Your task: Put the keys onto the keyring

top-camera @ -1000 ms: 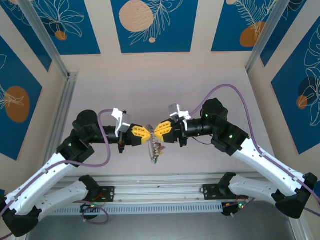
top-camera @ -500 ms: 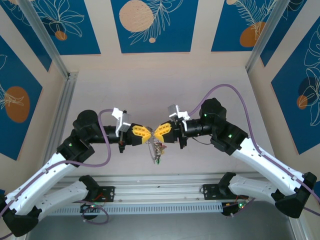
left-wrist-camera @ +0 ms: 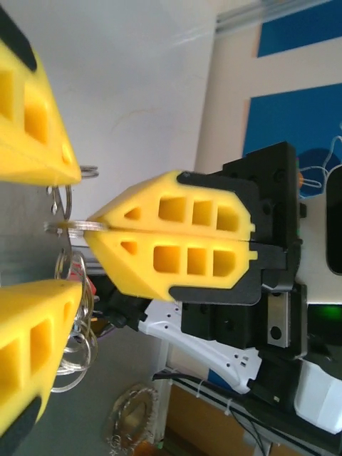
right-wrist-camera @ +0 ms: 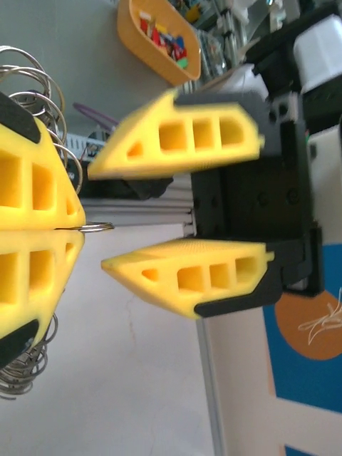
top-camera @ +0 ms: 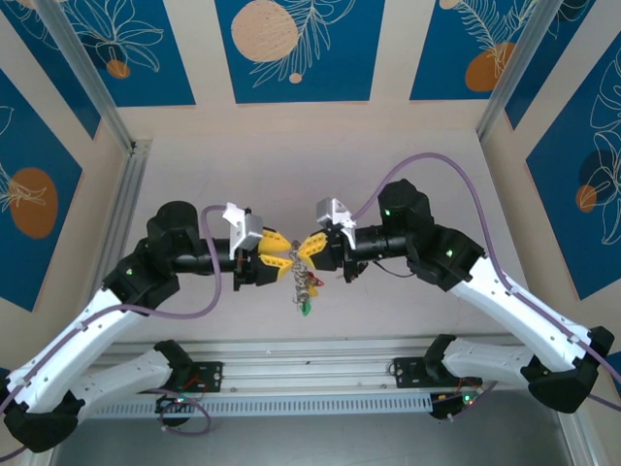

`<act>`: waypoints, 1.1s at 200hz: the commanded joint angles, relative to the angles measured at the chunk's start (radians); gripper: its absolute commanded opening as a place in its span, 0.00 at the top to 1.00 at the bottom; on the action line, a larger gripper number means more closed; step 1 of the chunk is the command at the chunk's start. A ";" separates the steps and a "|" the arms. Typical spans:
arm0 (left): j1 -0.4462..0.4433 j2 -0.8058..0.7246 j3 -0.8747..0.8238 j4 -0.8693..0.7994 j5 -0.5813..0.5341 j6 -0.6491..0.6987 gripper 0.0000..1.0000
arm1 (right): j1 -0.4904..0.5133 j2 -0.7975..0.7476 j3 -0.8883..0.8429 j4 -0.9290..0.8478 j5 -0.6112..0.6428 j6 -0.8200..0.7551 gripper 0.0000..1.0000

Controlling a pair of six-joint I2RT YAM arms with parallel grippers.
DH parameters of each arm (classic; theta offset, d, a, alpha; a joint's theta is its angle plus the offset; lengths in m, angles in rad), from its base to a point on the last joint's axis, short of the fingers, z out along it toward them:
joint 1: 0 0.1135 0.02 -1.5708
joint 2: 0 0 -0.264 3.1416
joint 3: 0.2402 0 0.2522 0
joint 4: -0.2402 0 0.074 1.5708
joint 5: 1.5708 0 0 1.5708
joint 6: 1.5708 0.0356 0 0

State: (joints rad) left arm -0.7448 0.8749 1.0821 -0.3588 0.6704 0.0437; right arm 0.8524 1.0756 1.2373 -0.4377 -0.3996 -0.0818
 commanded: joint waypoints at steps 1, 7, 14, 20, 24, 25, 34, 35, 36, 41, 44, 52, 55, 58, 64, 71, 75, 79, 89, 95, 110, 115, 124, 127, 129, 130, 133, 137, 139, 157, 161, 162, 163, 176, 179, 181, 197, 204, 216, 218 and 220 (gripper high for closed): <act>-0.008 0.014 0.095 -0.220 -0.095 0.134 0.58 | 0.035 0.035 0.079 -0.162 0.116 -0.093 1.00; -0.009 0.025 0.112 -0.250 -0.110 0.153 0.58 | 0.048 0.047 0.096 -0.184 0.136 -0.101 1.00; -0.009 0.037 0.128 -0.273 -0.120 0.170 0.58 | 0.065 0.064 0.121 -0.211 0.160 -0.110 1.00; -0.009 0.046 0.139 -0.289 -0.123 0.183 0.58 | 0.080 0.079 0.142 -0.233 0.181 -0.118 1.00; -0.009 0.051 0.145 -0.296 -0.122 0.188 0.58 | 0.088 0.087 0.155 -0.248 0.188 -0.124 1.00; -0.009 0.054 0.146 -0.298 -0.121 0.190 0.58 | 0.089 0.089 0.157 -0.251 0.189 -0.125 1.00; -0.010 0.064 0.155 -0.307 -0.112 0.200 0.59 | 0.105 0.105 0.179 -0.273 0.189 -0.131 1.00; -0.009 0.064 0.155 -0.308 -0.111 0.201 0.59 | 0.107 0.107 0.181 -0.275 0.189 -0.130 1.00; -0.009 0.066 0.156 -0.309 -0.110 0.202 0.59 | 0.109 0.108 0.184 -0.278 0.188 -0.131 1.00; -0.009 0.070 0.159 -0.314 -0.104 0.207 0.59 | 0.113 0.113 0.193 -0.285 0.190 -0.131 1.00; -0.009 0.074 0.161 -0.318 -0.100 0.210 0.59 | 0.115 0.115 0.197 -0.289 0.191 -0.130 1.00; -0.010 0.077 0.165 -0.328 -0.096 0.218 0.59 | 0.119 0.118 0.207 -0.297 0.191 -0.130 1.00; -0.010 0.077 0.166 -0.332 -0.096 0.220 0.59 | 0.119 0.118 0.211 -0.301 0.191 -0.131 1.00; -0.010 0.078 0.168 -0.336 -0.096 0.221 0.59 | 0.120 0.118 0.214 -0.304 0.191 -0.131 1.00; -0.009 0.077 0.167 -0.341 -0.097 0.228 0.59 | 0.122 0.116 0.219 -0.311 0.188 -0.133 1.00; -0.009 0.072 0.166 -0.346 -0.097 0.230 0.60 | 0.124 0.116 0.227 -0.323 0.182 -0.137 1.00; -0.009 0.070 0.166 -0.348 -0.094 0.231 0.61 | 0.125 0.116 0.232 -0.328 0.177 -0.139 1.00; -0.009 0.069 0.164 -0.351 -0.089 0.232 0.62 | 0.125 0.116 0.235 -0.330 0.171 -0.141 1.00; -0.009 0.068 0.165 -0.360 -0.074 0.234 0.63 | 0.127 0.121 0.249 -0.347 0.154 -0.144 1.00; -0.009 0.068 0.167 -0.366 -0.067 0.235 0.64 | 0.127 0.125 0.257 -0.354 0.143 -0.145 1.00; -0.009 0.069 0.172 -0.378 -0.052 0.241 0.65 | 0.130 0.134 0.275 -0.368 0.122 -0.152 1.00; -0.008 0.071 0.175 -0.383 -0.047 0.244 0.66 | 0.132 0.137 0.280 -0.372 0.114 -0.153 1.00; -0.009 0.072 0.176 -0.387 -0.039 0.248 0.66 | 0.135 0.145 0.292 -0.383 0.103 -0.157 1.00; -0.009 0.072 0.176 -0.388 -0.037 0.250 0.66 | 0.136 0.147 0.295 -0.387 0.101 -0.159 1.00; -0.009 0.071 0.177 -0.388 -0.035 0.249 0.66 | 0.136 0.149 0.297 -0.389 0.099 -0.159 1.00; -0.010 0.071 0.177 -0.388 -0.034 0.250 0.67 | 0.136 0.150 0.298 -0.390 0.098 -0.159 1.00; -0.009 0.070 0.178 -0.388 -0.033 0.251 0.67 | 0.136 0.153 0.301 -0.394 0.097 -0.160 1.00; -0.011 0.070 0.177 -0.388 -0.031 0.252 0.67 | 0.138 0.156 0.305 -0.398 0.096 -0.161 1.00; -0.011 0.069 0.177 -0.388 -0.031 0.252 0.67 | 0.139 0.158 0.306 -0.398 0.096 -0.161 1.00; -0.010 0.065 0.179 -0.387 -0.028 0.254 0.67 | 0.141 0.175 0.314 -0.411 0.099 -0.167 1.00; -0.011 0.065 0.180 -0.387 -0.027 0.254 0.68 | 0.143 0.178 0.318 -0.414 0.100 -0.167 1.00; -0.011 0.064 0.180 -0.387 -0.028 0.254 0.68 | 0.142 0.179 0.319 -0.414 0.100 -0.167 1.00; -0.011 0.063 0.180 -0.387 -0.027 0.254 0.68 | 0.142 0.180 0.319 -0.416 0.101 -0.168 1.00; -0.011 0.064 0.182 -0.386 -0.024 0.255 0.70 | 0.146 0.188 0.326 -0.422 0.099 -0.171 1.00; -0.011 0.066 0.183 -0.385 -0.024 0.254 0.71 | 0.147 0.190 0.326 -0.422 0.097 -0.172 1.00; -0.011 0.067 0.182 -0.385 -0.023 0.254 0.71 | 0.147 0.191 0.327 -0.423 0.096 -0.174 1.00; -0.010 0.073 0.183 -0.384 -0.020 0.255 0.75 | 0.150 0.199 0.334 -0.426 0.094 -0.177 1.00; -0.013 0.077 0.184 -0.382 -0.019 0.254 0.76 | 0.150 0.201 0.337 -0.428 0.094 -0.179 1.00; -0.012 0.081 0.185 -0.383 -0.013 0.254 0.78 | 0.150 0.202 0.339 -0.425 0.096 -0.180 1.00; -0.013 0.082 0.185 -0.384 -0.013 0.254 0.78 | 0.151 0.202 0.339 -0.423 0.096 -0.180 1.00; -0.012 0.083 0.185 -0.385 -0.013 0.255 0.79 | 0.150 0.202 0.339 -0.423 0.096 -0.180 1.00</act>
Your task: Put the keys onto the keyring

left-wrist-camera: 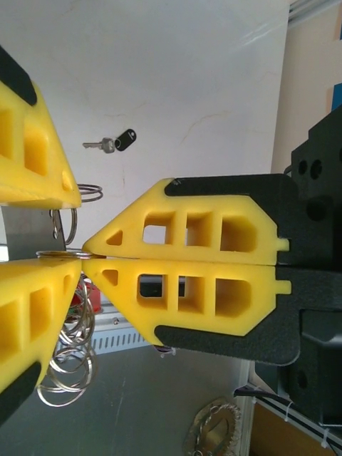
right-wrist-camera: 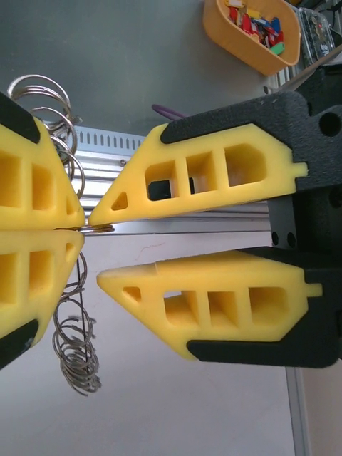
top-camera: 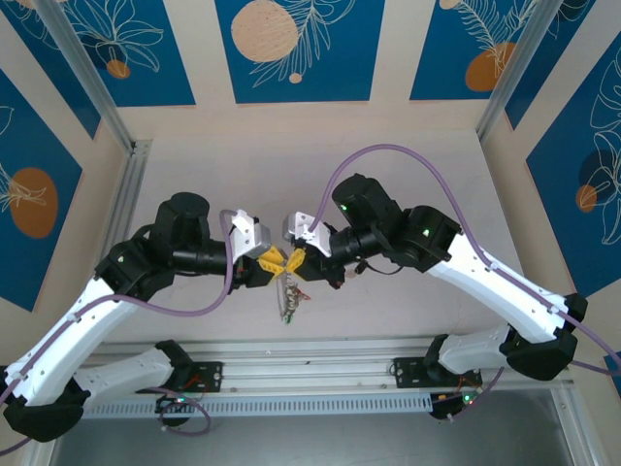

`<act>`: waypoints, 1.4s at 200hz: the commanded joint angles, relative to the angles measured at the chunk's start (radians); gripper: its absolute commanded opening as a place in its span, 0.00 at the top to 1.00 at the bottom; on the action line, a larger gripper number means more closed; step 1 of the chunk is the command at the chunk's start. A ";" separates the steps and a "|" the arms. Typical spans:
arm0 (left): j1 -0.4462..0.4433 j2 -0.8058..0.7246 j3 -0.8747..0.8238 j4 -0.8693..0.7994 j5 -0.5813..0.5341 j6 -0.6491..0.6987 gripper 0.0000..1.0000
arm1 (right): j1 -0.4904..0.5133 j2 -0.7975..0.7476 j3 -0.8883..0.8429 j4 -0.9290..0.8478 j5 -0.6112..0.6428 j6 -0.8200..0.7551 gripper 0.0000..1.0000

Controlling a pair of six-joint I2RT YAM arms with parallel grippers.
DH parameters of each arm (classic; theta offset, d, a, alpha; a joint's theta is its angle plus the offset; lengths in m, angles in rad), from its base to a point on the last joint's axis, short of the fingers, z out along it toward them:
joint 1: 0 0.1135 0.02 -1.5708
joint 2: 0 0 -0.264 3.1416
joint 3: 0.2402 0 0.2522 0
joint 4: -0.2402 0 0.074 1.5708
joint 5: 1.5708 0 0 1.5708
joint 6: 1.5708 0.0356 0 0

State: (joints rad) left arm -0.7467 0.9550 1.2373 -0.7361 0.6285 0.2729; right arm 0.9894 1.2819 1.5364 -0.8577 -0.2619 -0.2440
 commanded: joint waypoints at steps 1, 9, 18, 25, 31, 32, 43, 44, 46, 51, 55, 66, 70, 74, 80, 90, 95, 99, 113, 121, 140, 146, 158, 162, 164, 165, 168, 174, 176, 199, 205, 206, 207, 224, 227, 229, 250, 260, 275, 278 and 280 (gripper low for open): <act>-0.010 0.003 0.030 -0.007 0.030 0.027 0.79 | 0.013 -0.004 0.039 -0.003 -0.042 -0.018 1.00; -0.010 0.006 0.031 -0.009 0.032 0.027 0.81 | 0.014 -0.006 0.041 0.002 -0.040 -0.018 1.00; -0.011 0.009 0.030 -0.011 0.035 0.027 0.84 | 0.013 -0.007 0.042 0.005 -0.041 -0.020 1.00; -0.011 0.011 0.030 -0.012 0.038 0.026 0.85 | 0.012 -0.008 0.042 0.009 -0.043 -0.020 1.00; -0.013 0.014 0.030 -0.014 0.039 0.026 0.85 | 0.012 -0.009 0.042 0.010 -0.042 -0.020 1.00; -0.013 0.015 0.030 -0.015 0.040 0.026 0.85 | 0.012 -0.009 0.043 0.010 -0.042 -0.020 1.00; -0.014 0.018 0.030 -0.016 0.040 0.023 0.84 | 0.012 -0.009 0.044 0.013 -0.045 -0.021 1.00; -0.015 0.019 0.030 -0.016 0.042 0.022 0.84 | 0.012 -0.009 0.044 0.014 -0.045 -0.021 1.00; -0.015 0.019 0.029 -0.016 0.042 0.022 0.84 | 0.012 -0.009 0.043 0.014 -0.045 -0.021 1.00; -0.015 0.020 0.028 -0.013 0.043 0.021 0.84 | 0.012 -0.008 0.043 0.015 -0.047 -0.023 1.00; -0.017 0.021 0.027 -0.012 0.045 0.020 0.84 | 0.012 -0.007 0.043 0.016 -0.047 -0.024 1.00; -0.017 0.024 0.026 -0.011 0.050 0.019 0.89 | 0.012 -0.007 0.041 0.018 -0.045 -0.024 1.00; -0.019 0.026 0.028 -0.012 0.052 0.020 0.93 | 0.011 -0.007 0.039 0.018 -0.045 -0.023 1.00; -0.020 0.027 0.029 -0.014 0.052 0.020 0.97 | 0.011 -0.007 0.040 0.019 -0.043 -0.024 1.00; -0.020 0.027 0.030 -0.017 0.053 0.022 1.00 | 0.012 -0.008 0.036 0.024 -0.042 -0.024 1.00; -0.022 0.027 0.032 -0.017 0.053 0.023 1.00 | 0.011 -0.013 0.032 0.032 -0.041 -0.024 1.00; -0.022 0.026 0.033 -0.020 0.054 0.023 1.00 | 0.012 -0.016 0.026 0.040 -0.042 -0.026 1.00; -0.022 0.024 0.033 -0.018 0.055 0.024 1.00 | 0.011 -0.021 0.021 0.048 -0.042 -0.025 1.00; -0.022 0.016 0.029 -0.007 0.060 0.018 1.00 | 0.011 -0.036 0.000 0.077 -0.039 -0.024 0.98; -0.022 0.005 0.020 0.014 0.055 0.008 1.00 | 0.009 -0.046 -0.014 0.092 -0.044 -0.024 0.89; -0.022 -0.029 -0.011 0.075 0.042 -0.022 1.00 | 0.004 -0.075 -0.058 0.142 -0.055 -0.014 0.73; -0.023 -0.038 -0.019 0.091 0.039 -0.031 1.00 | -0.001 -0.084 -0.070 0.154 -0.059 -0.006 0.68; -0.022 -0.053 -0.034 0.118 0.033 -0.048 1.00 | -0.015 -0.101 -0.089 0.174 -0.059 0.015 0.61; -0.022 -0.057 -0.039 0.128 0.033 -0.055 1.00 | -0.022 -0.107 -0.097 0.182 -0.060 0.023 0.59; -0.022 -0.060 -0.044 0.133 0.032 -0.060 1.00 | -0.024 -0.110 -0.102 0.186 -0.058 0.027 0.59; -0.022 -0.061 -0.045 0.136 0.032 -0.063 1.00 | -0.025 -0.113 -0.105 0.187 -0.058 0.029 0.58; -0.023 -0.064 -0.051 0.147 0.031 -0.069 1.00 | -0.032 -0.120 -0.112 0.194 -0.057 0.035 0.58; -0.022 -0.073 -0.065 0.169 0.033 -0.083 1.00 | -0.042 -0.132 -0.131 0.211 -0.060 0.048 0.57; -0.022 -0.075 -0.071 0.178 0.033 -0.090 1.00 | -0.045 -0.140 -0.138 0.217 -0.062 0.053 0.57; -0.022 -0.116 -0.142 0.300 0.036 -0.162 1.00 | -0.098 -0.214 -0.226 0.304 -0.135 0.112 0.60; -0.022 -0.128 -0.164 0.340 0.039 -0.185 1.00 | -0.111 -0.232 -0.252 0.326 -0.161 0.129 0.61; -0.022 -0.130 -0.168 0.346 0.039 -0.188 1.00 | -0.113 -0.235 -0.256 0.331 -0.164 0.131 0.61; -0.023 -0.132 -0.171 0.352 0.039 -0.192 1.00 | -0.115 -0.238 -0.259 0.333 -0.167 0.134 0.61; -0.022 -0.155 -0.219 0.439 0.046 -0.245 1.00 | -0.139 -0.269 -0.304 0.373 -0.202 0.163 0.65; -0.022 -0.158 -0.226 0.452 0.048 -0.254 1.00 | -0.141 -0.272 -0.308 0.377 -0.206 0.165 0.66; -0.023 -0.159 -0.232 0.465 0.050 -0.262 1.00 | -0.142 -0.274 -0.311 0.379 -0.209 0.165 0.66; -0.022 -0.167 -0.281 0.577 0.069 -0.333 1.00 | -0.146 -0.281 -0.337 0.403 -0.243 0.173 0.70; -0.022 -0.170 -0.299 0.620 0.071 -0.364 1.00 | -0.146 -0.287 -0.352 0.421 -0.252 0.181 0.71; -0.022 -0.178 -0.328 0.691 0.065 -0.404 1.00 | -0.148 -0.307 -0.395 0.475 -0.256 0.203 0.73; -0.022 -0.180 -0.332 0.701 0.062 -0.410 1.00 | -0.148 -0.312 -0.405 0.487 -0.257 0.207 0.73; -0.022 -0.181 -0.335 0.706 0.061 -0.414 1.00 | -0.149 -0.315 -0.410 0.493 -0.256 0.211 0.73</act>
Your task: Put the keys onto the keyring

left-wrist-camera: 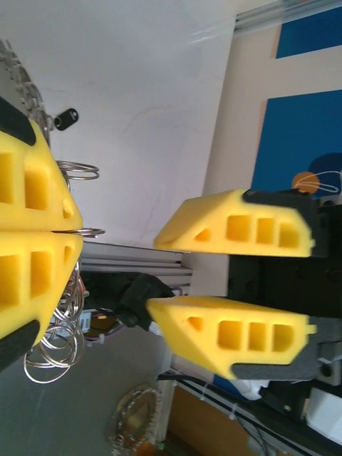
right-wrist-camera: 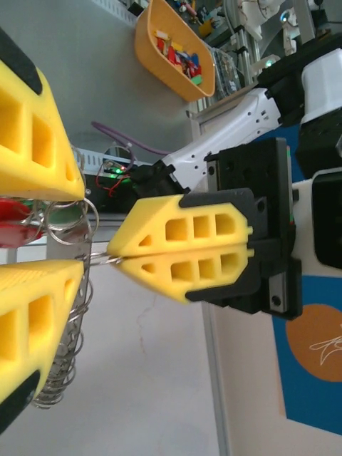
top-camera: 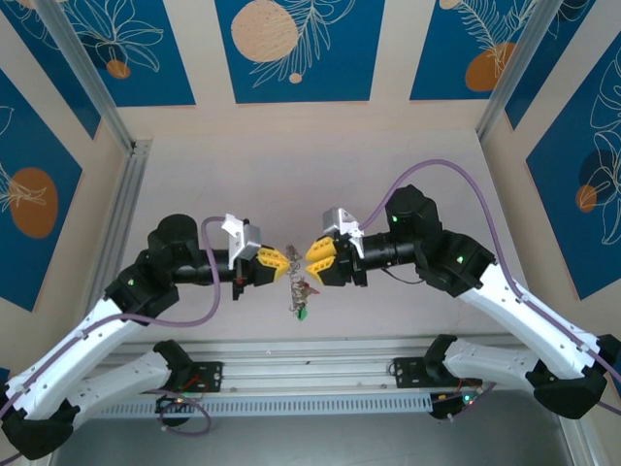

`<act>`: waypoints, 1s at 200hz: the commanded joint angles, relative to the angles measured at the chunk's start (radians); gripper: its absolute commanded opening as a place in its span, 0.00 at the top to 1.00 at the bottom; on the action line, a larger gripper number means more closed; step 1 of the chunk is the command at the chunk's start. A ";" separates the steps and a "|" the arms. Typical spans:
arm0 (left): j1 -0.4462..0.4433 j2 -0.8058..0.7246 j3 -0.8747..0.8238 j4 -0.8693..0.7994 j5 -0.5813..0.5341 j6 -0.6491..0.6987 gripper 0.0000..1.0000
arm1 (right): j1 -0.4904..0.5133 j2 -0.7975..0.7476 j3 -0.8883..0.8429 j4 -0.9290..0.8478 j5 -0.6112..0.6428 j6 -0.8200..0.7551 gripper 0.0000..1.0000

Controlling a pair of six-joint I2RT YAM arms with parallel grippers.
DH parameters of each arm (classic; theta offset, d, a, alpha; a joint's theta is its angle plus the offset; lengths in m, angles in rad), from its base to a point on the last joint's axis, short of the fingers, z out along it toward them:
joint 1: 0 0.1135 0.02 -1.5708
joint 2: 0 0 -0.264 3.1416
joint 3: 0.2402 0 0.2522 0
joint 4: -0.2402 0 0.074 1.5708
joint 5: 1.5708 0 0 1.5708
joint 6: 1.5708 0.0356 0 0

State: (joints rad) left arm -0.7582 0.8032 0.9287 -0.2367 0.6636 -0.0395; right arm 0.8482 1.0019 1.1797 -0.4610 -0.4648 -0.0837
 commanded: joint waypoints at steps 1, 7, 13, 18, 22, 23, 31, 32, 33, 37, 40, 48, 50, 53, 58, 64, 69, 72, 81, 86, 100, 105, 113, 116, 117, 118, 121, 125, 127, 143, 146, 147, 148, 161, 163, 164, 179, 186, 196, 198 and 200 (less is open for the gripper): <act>-0.010 -0.030 -0.027 0.210 0.026 -0.103 1.00 | -0.008 -0.037 -0.056 0.100 -0.053 0.053 0.73; -0.010 -0.034 -0.036 0.224 0.018 -0.109 1.00 | -0.011 -0.044 -0.071 0.119 -0.056 0.063 0.73; -0.010 -0.038 -0.044 0.240 0.011 -0.117 1.00 | -0.013 -0.047 -0.083 0.134 -0.061 0.070 0.73; -0.011 -0.043 -0.052 0.254 0.006 -0.122 1.00 | -0.015 -0.050 -0.090 0.142 -0.067 0.076 0.73; -0.010 -0.045 -0.059 0.266 0.006 -0.126 1.00 | -0.018 -0.050 -0.095 0.147 -0.073 0.081 0.73; -0.011 -0.047 -0.060 0.269 0.006 -0.128 1.00 | -0.020 -0.050 -0.096 0.148 -0.074 0.082 0.73; -0.011 -0.052 -0.078 0.301 0.012 -0.139 1.00 | -0.024 -0.047 -0.100 0.155 -0.079 0.088 0.74; -0.011 -0.053 -0.080 0.305 0.013 -0.142 1.00 | -0.025 -0.046 -0.100 0.156 -0.081 0.090 0.74; -0.011 -0.054 -0.083 0.310 0.015 -0.144 1.00 | -0.026 -0.045 -0.100 0.157 -0.082 0.091 0.74; -0.010 -0.056 -0.089 0.323 0.021 -0.148 1.00 | -0.028 -0.045 -0.100 0.159 -0.086 0.095 0.74; -0.010 -0.057 -0.094 0.332 0.024 -0.151 1.00 | -0.030 -0.043 -0.102 0.162 -0.090 0.098 0.74; -0.011 -0.058 -0.106 0.352 0.032 -0.159 1.00 | -0.032 -0.040 -0.105 0.172 -0.098 0.106 0.74; -0.010 -0.059 -0.110 0.357 0.035 -0.161 1.00 | -0.032 -0.038 -0.106 0.174 -0.100 0.108 0.74; -0.012 -0.061 -0.114 0.364 0.038 -0.163 1.00 | -0.033 -0.037 -0.107 0.177 -0.101 0.109 0.74; -0.010 -0.063 -0.122 0.381 0.044 -0.169 1.00 | -0.033 -0.037 -0.108 0.184 -0.103 0.115 0.74; -0.011 -0.064 -0.133 0.406 0.055 -0.178 1.00 | -0.034 -0.037 -0.110 0.191 -0.103 0.121 0.74; -0.012 -0.064 -0.143 0.428 0.061 -0.189 1.00 | -0.034 -0.037 -0.112 0.199 -0.103 0.125 0.74; -0.011 -0.062 -0.148 0.442 0.066 -0.195 1.00 | -0.036 -0.035 -0.114 0.201 -0.103 0.128 0.74; -0.011 -0.057 -0.157 0.470 0.075 -0.209 1.00 | -0.039 -0.034 -0.118 0.215 -0.110 0.136 0.74; -0.010 -0.052 -0.159 0.479 0.079 -0.214 1.00 | -0.041 -0.034 -0.121 0.225 -0.116 0.141 0.74; -0.011 -0.046 -0.167 0.505 0.083 -0.222 1.00 | -0.045 -0.032 -0.127 0.243 -0.142 0.154 0.74; -0.011 -0.045 -0.169 0.515 0.083 -0.224 1.00 | -0.044 -0.030 -0.126 0.246 -0.143 0.156 0.74; -0.011 -0.045 -0.172 0.526 0.085 -0.227 1.00 | -0.045 -0.026 -0.125 0.246 -0.137 0.160 0.74; -0.011 -0.045 -0.170 0.529 0.085 -0.227 1.00 | -0.046 -0.025 -0.124 0.245 -0.135 0.160 0.74; -0.010 -0.045 -0.171 0.530 0.085 -0.227 1.00 | -0.046 -0.025 -0.124 0.245 -0.135 0.159 0.74; -0.010 -0.045 -0.171 0.531 0.085 -0.227 1.00 | -0.044 -0.024 -0.125 0.245 -0.135 0.159 0.74; -0.011 -0.045 -0.171 0.533 0.085 -0.228 1.00 | -0.047 -0.022 -0.126 0.245 -0.135 0.162 0.74; -0.010 -0.045 -0.171 0.537 0.085 -0.229 1.00 | -0.047 -0.021 -0.127 0.247 -0.135 0.162 0.74; -0.010 -0.045 -0.171 0.539 0.085 -0.229 1.00 | -0.047 -0.020 -0.127 0.248 -0.136 0.163 0.74; -0.012 -0.042 -0.175 0.557 0.083 -0.236 1.00 | -0.049 -0.019 -0.127 0.249 -0.141 0.164 0.74; -0.010 -0.042 -0.177 0.561 0.083 -0.238 1.00 | -0.050 -0.019 -0.129 0.249 -0.140 0.164 0.74; -0.010 -0.041 -0.178 0.562 0.083 -0.239 1.00 | -0.050 -0.019 -0.128 0.249 -0.142 0.164 0.74; -0.010 -0.040 -0.178 0.564 0.083 -0.238 1.00 | -0.050 -0.019 -0.128 0.249 -0.142 0.164 0.74; -0.010 -0.036 -0.182 0.578 0.086 -0.246 1.00 | -0.051 -0.016 -0.130 0.252 -0.145 0.163 0.73; -0.010 -0.036 -0.183 0.579 0.087 -0.246 1.00 | -0.051 -0.016 -0.130 0.251 -0.146 0.164 0.73; -0.010 -0.036 -0.183 0.581 0.088 -0.246 1.00 | -0.052 -0.017 -0.130 0.251 -0.147 0.165 0.73; -0.012 -0.032 -0.185 0.592 0.094 -0.251 1.00 | -0.055 -0.014 -0.131 0.252 -0.147 0.168 0.73; -0.013 -0.029 -0.185 0.594 0.096 -0.252 1.00 | -0.057 -0.012 -0.133 0.257 -0.147 0.171 0.73; -0.012 -0.028 -0.183 0.594 0.094 -0.249 1.00 | -0.061 -0.012 -0.136 0.263 -0.154 0.175 0.72; -0.012 -0.026 -0.182 0.593 0.095 -0.249 1.00 | -0.061 -0.012 -0.137 0.263 -0.154 0.176 0.72; -0.012 -0.026 -0.183 0.592 0.094 -0.249 1.00 | -0.061 -0.013 -0.137 0.264 -0.156 0.176 0.72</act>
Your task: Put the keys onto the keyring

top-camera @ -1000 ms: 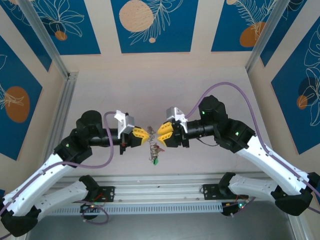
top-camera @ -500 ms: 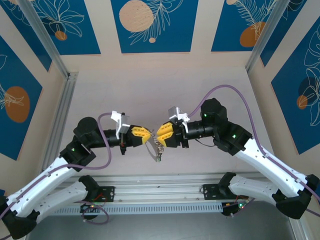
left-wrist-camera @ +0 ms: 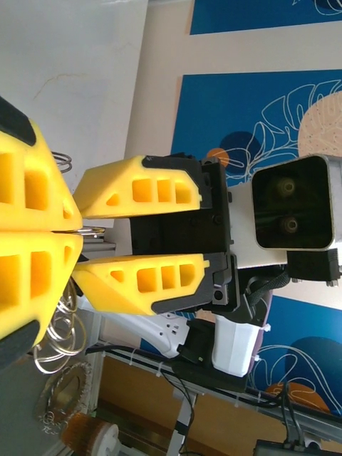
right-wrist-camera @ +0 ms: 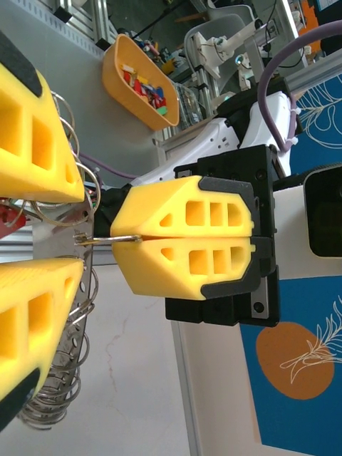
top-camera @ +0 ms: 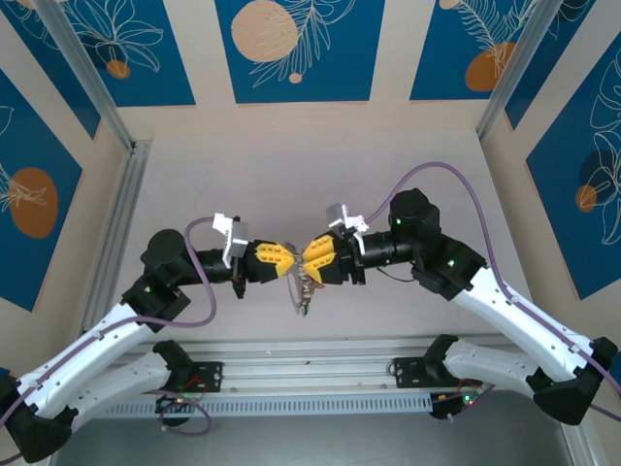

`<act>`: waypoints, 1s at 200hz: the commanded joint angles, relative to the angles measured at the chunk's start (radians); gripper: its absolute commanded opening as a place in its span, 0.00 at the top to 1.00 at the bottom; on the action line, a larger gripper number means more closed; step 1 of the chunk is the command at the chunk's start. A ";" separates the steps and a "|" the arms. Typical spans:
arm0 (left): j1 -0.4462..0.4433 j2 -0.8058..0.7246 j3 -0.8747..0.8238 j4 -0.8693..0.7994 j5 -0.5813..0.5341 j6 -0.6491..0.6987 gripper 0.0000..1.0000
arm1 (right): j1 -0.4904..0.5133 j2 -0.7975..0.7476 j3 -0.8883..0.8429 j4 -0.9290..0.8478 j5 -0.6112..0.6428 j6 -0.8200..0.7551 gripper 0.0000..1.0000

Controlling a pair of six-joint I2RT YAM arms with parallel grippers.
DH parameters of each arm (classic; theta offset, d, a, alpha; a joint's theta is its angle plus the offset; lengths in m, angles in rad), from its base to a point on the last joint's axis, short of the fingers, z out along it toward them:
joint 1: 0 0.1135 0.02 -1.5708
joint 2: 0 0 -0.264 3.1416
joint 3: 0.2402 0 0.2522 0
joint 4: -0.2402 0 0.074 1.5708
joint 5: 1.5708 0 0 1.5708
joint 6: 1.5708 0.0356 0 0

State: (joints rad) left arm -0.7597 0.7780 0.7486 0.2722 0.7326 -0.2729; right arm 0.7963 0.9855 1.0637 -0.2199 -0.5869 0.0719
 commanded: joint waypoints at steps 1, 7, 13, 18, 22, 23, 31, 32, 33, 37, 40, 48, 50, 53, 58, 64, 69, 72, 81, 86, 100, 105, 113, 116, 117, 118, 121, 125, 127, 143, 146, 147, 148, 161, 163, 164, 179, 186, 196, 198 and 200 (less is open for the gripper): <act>-0.010 -0.001 -0.002 0.083 0.024 -0.015 1.00 | -0.009 0.004 -0.021 0.023 -0.034 0.020 0.72; -0.010 0.000 0.001 0.077 0.023 -0.012 1.00 | -0.012 0.002 -0.021 0.024 -0.033 0.021 0.72; -0.011 0.000 0.004 0.070 0.022 -0.007 1.00 | -0.013 0.000 -0.021 0.022 -0.028 0.023 0.72; -0.011 0.002 0.007 0.063 0.019 -0.003 1.00 | -0.014 -0.003 -0.023 0.023 -0.020 0.026 0.72; -0.010 0.001 0.009 0.060 0.018 -0.002 1.00 | -0.018 -0.006 -0.025 0.024 -0.012 0.030 0.72; -0.010 0.000 0.009 0.059 0.018 -0.001 1.00 | -0.019 -0.007 -0.026 0.025 -0.011 0.030 0.72; -0.011 0.000 0.011 0.055 0.019 0.004 1.00 | -0.027 -0.019 -0.035 0.033 -0.007 0.040 0.71; -0.010 0.000 0.011 0.055 0.019 0.004 1.00 | -0.028 -0.019 -0.036 0.035 -0.008 0.041 0.71; -0.011 0.000 0.012 0.054 0.019 0.004 1.00 | -0.030 -0.020 -0.037 0.037 -0.010 0.044 0.71; -0.011 0.000 0.012 0.053 0.019 0.004 1.00 | -0.033 -0.025 -0.044 0.043 -0.012 0.049 0.71; -0.010 0.000 0.012 0.053 0.021 0.004 1.00 | -0.035 -0.028 -0.049 0.052 -0.015 0.054 0.71; -0.010 0.001 0.012 0.055 0.022 0.005 1.00 | -0.038 -0.033 -0.059 0.070 -0.022 0.064 0.71; -0.010 0.002 0.012 0.055 0.024 0.005 1.00 | -0.038 -0.034 -0.061 0.072 -0.023 0.067 0.71; -0.011 0.002 0.011 0.057 0.024 0.006 1.00 | -0.039 -0.034 -0.063 0.076 -0.026 0.069 0.71; -0.012 0.004 0.011 0.059 0.026 0.005 1.00 | -0.039 -0.032 -0.065 0.080 -0.030 0.072 0.71; -0.011 0.005 0.009 0.062 0.028 0.003 1.00 | -0.038 -0.027 -0.064 0.082 -0.032 0.075 0.72; -0.011 0.009 0.008 0.066 0.031 0.000 1.00 | -0.038 -0.023 -0.064 0.085 -0.036 0.076 0.73; -0.011 0.010 0.008 0.067 0.032 0.000 1.00 | -0.038 -0.021 -0.064 0.088 -0.038 0.078 0.73; -0.012 0.014 0.008 0.068 0.035 0.000 1.00 | -0.037 -0.012 -0.062 0.098 -0.048 0.083 0.74; -0.012 0.015 0.008 0.068 0.035 0.000 1.00 | -0.036 -0.010 -0.062 0.106 -0.053 0.083 0.75; -0.012 0.011 0.008 0.059 0.028 0.005 1.00 | -0.028 -0.007 -0.062 0.121 -0.071 0.082 0.75; -0.012 0.009 0.009 0.053 0.026 0.009 1.00 | -0.023 -0.008 -0.062 0.122 -0.072 0.080 0.75; -0.012 0.004 0.010 0.048 0.023 0.012 1.00 | -0.016 -0.009 -0.062 0.121 -0.072 0.074 0.76; -0.012 0.003 0.011 0.046 0.023 0.013 1.00 | -0.015 -0.010 -0.062 0.119 -0.071 0.071 0.76; -0.012 0.003 0.011 0.046 0.022 0.014 1.00 | -0.014 -0.010 -0.062 0.119 -0.070 0.070 0.76; -0.013 0.002 0.011 0.045 0.021 0.014 1.00 | -0.014 -0.010 -0.062 0.118 -0.069 0.070 0.76; -0.012 0.001 0.011 0.042 0.021 0.015 1.00 | -0.013 -0.010 -0.062 0.114 -0.065 0.068 0.76; -0.012 0.002 0.011 0.041 0.020 0.016 1.00 | -0.013 -0.010 -0.063 0.108 -0.060 0.068 0.76; -0.013 0.002 0.011 0.041 0.019 0.017 1.00 | -0.014 -0.011 -0.063 0.105 -0.056 0.068 0.76; -0.012 -0.002 0.009 0.035 0.009 0.024 1.00 | -0.016 -0.026 -0.079 0.096 -0.031 0.071 0.76; -0.012 -0.003 0.008 0.036 0.007 0.024 1.00 | -0.016 -0.029 -0.083 0.098 -0.029 0.073 0.76; -0.013 -0.002 0.008 0.036 0.007 0.024 1.00 | -0.016 -0.030 -0.085 0.098 -0.027 0.075 0.76; -0.013 -0.003 0.008 0.037 0.007 0.024 1.00 | -0.016 -0.032 -0.087 0.099 -0.027 0.077 0.76; -0.013 0.000 0.003 0.043 0.009 0.027 1.00 | -0.016 -0.046 -0.105 0.115 -0.029 0.093 0.74; -0.013 0.000 0.003 0.044 0.009 0.026 1.00 | -0.015 -0.048 -0.108 0.118 -0.029 0.096 0.74; -0.013 0.000 0.003 0.043 0.009 0.026 1.00 | -0.015 -0.049 -0.110 0.119 -0.030 0.098 0.74; -0.013 0.007 0.000 0.055 0.017 0.025 1.00 | -0.014 -0.052 -0.120 0.139 -0.026 0.111 0.74; -0.012 0.011 -0.002 0.064 0.024 0.019 1.00 | -0.014 -0.048 -0.121 0.149 -0.024 0.116 0.75; -0.012 0.012 0.000 0.071 0.030 0.016 1.00 | -0.012 -0.042 -0.122 0.166 -0.027 0.122 0.76; -0.012 0.012 0.001 0.071 0.031 0.015 1.00 | -0.012 -0.041 -0.121 0.169 -0.027 0.122 0.77; -0.012 0.012 0.001 0.071 0.032 0.014 1.00 | -0.012 -0.038 -0.122 0.170 -0.027 0.123 0.77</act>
State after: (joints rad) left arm -0.7601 0.7940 0.7483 0.2752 0.7399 -0.2604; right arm 0.7731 0.9501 0.9516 -0.1081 -0.6167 0.1665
